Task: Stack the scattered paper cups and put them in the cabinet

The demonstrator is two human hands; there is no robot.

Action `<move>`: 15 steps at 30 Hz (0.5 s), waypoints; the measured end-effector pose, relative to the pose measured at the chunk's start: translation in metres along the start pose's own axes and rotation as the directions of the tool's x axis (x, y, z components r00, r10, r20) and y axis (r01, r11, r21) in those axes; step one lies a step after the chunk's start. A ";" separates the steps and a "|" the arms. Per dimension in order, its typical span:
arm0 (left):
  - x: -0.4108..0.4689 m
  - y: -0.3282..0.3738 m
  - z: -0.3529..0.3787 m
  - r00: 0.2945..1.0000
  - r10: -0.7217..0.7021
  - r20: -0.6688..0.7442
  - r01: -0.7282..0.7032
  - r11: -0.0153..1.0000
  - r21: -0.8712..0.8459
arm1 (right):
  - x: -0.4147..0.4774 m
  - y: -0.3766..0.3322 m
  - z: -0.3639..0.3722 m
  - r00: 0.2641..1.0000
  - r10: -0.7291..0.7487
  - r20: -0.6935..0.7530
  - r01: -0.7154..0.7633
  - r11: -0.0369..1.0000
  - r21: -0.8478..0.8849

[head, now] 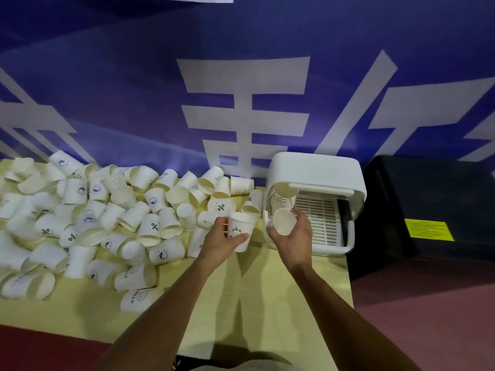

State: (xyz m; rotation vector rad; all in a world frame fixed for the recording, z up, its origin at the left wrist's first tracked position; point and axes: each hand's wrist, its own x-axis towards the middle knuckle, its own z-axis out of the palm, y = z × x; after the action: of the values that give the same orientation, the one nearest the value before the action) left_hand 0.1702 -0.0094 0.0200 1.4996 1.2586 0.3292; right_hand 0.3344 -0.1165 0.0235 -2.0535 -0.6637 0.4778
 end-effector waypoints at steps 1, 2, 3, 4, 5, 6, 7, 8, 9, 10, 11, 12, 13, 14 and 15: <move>0.002 0.002 0.003 1.000 0.007 0.011 -0.008 1.000 0.014 | 0.007 0.004 -0.004 1.000 0.013 -0.015 -0.013 1.000 -0.027; 0.005 0.005 0.006 1.000 0.013 0.024 -0.013 1.000 0.026 | 0.013 0.008 -0.006 0.999 0.027 -0.025 -0.028 0.998 -0.053; 0.007 0.006 0.008 0.999 0.021 0.043 -0.023 0.999 0.034 | 0.019 0.012 -0.006 0.999 0.038 -0.026 -0.040 0.996 -0.080; 0.010 0.008 0.009 0.998 0.029 0.063 -0.032 0.999 0.044 | 0.025 0.016 -0.005 0.999 0.041 -0.020 -0.042 0.993 -0.106; 0.013 0.009 0.009 0.996 0.036 0.082 -0.041 0.997 0.059 | 0.030 0.019 -0.003 0.999 0.042 -0.007 -0.042 0.990 -0.134; 0.016 0.009 0.009 0.994 0.039 0.099 -0.047 0.996 0.072 | 0.034 0.022 -0.001 0.999 0.043 0.012 -0.040 0.985 -0.167; 0.019 0.009 0.008 0.993 0.042 0.112 -0.051 0.996 0.078 | 0.037 0.024 0.001 0.999 0.041 0.032 -0.034 0.978 -0.205; 0.023 0.008 0.007 0.992 0.039 0.122 -0.049 0.996 0.080 | 0.039 0.025 0.004 0.998 0.038 0.050 -0.024 0.969 -0.245; 0.026 0.007 0.006 0.991 0.036 0.130 -0.046 0.996 0.079 | 0.041 0.026 0.006 0.997 0.034 0.066 -0.014 0.959 -0.283; 0.029 0.007 0.006 0.990 0.029 0.134 -0.040 0.996 0.076 | 0.042 0.027 0.008 0.996 0.033 0.080 -0.006 0.949 -0.315; 0.032 0.006 0.006 0.990 0.022 0.140 -0.032 0.997 0.072 | 0.044 0.028 0.011 0.995 0.040 0.094 -0.005 0.940 -0.341; 0.035 0.005 0.006 0.989 0.014 0.147 -0.024 0.997 0.068 | 0.046 0.029 0.013 0.993 0.050 0.106 -0.009 0.932 -0.362; 0.037 0.004 0.007 0.988 0.004 0.155 -0.015 0.998 0.068 | 0.048 0.031 0.015 0.991 0.066 0.115 -0.017 0.925 -0.379; 0.039 0.004 0.008 0.987 -0.003 0.164 -0.008 0.998 0.066 | 0.049 0.032 0.016 0.989 0.082 0.123 -0.028 0.919 -0.394; 0.041 0.003 0.008 0.985 -0.011 0.174 0.000 0.998 0.065 | 0.051 0.034 0.018 0.987 0.095 0.130 -0.035 0.914 -0.404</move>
State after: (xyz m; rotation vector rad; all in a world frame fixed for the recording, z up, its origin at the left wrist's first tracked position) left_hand 0.1940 0.0200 0.0029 1.5450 1.1430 0.1502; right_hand 0.3736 -0.0888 -0.0185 -2.4508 -0.8387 0.5736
